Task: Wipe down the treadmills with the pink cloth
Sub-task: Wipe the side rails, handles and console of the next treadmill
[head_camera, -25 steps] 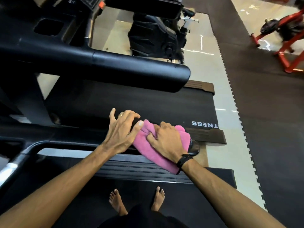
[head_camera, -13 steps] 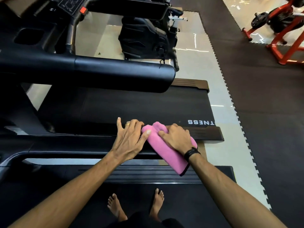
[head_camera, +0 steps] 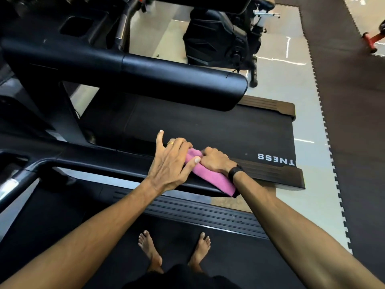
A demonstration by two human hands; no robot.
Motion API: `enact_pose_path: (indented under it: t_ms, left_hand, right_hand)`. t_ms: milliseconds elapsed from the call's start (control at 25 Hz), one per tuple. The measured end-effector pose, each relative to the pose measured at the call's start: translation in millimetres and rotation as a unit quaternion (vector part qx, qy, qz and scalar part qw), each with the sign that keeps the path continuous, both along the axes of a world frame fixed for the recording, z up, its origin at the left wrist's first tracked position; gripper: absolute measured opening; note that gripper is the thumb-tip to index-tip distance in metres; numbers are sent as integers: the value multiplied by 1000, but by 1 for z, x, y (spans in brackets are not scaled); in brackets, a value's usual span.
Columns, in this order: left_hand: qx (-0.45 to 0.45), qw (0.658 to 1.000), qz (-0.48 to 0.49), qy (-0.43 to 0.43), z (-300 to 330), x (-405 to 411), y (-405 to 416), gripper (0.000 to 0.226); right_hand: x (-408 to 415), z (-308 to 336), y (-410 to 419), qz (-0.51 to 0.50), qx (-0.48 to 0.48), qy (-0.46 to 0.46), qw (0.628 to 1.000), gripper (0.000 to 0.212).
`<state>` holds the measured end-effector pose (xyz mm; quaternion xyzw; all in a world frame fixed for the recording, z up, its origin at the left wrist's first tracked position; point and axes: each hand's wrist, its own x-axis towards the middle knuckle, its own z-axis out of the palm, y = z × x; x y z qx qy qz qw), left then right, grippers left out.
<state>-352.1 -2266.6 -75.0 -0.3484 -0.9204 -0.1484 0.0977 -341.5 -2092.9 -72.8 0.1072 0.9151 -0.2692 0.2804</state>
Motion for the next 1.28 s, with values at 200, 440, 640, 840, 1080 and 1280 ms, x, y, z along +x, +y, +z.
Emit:
enact_pose_path:
  t_ms: [200, 440, 640, 840, 1080, 1280]
  left_hand:
    - [-8, 1000, -18, 3, 0, 2, 1, 65]
    - [-37, 998, -48, -12, -1, 1, -1, 66]
    - [-45, 994, -95, -40, 0, 0, -2, 70]
    - [-77, 976, -200, -37, 2, -2, -3, 76]
    - [-94, 947, -307, -11, 0, -5, -4, 63]
    - [-129, 938, -322, 18, 2, -3, -2, 51]
  right_hand:
    - [52, 4, 17, 33, 36, 202, 978, 36]
    - [76, -7, 40, -220, -13, 163, 962, 32]
    - [103, -1, 16, -470, -130, 188, 853, 29]
    - [119, -8, -54, -564, -53, 268, 779, 79]
    - [92, -20, -87, -721, -93, 344, 594, 67]
    - [85, -32, -83, -762, -143, 392, 496, 49]
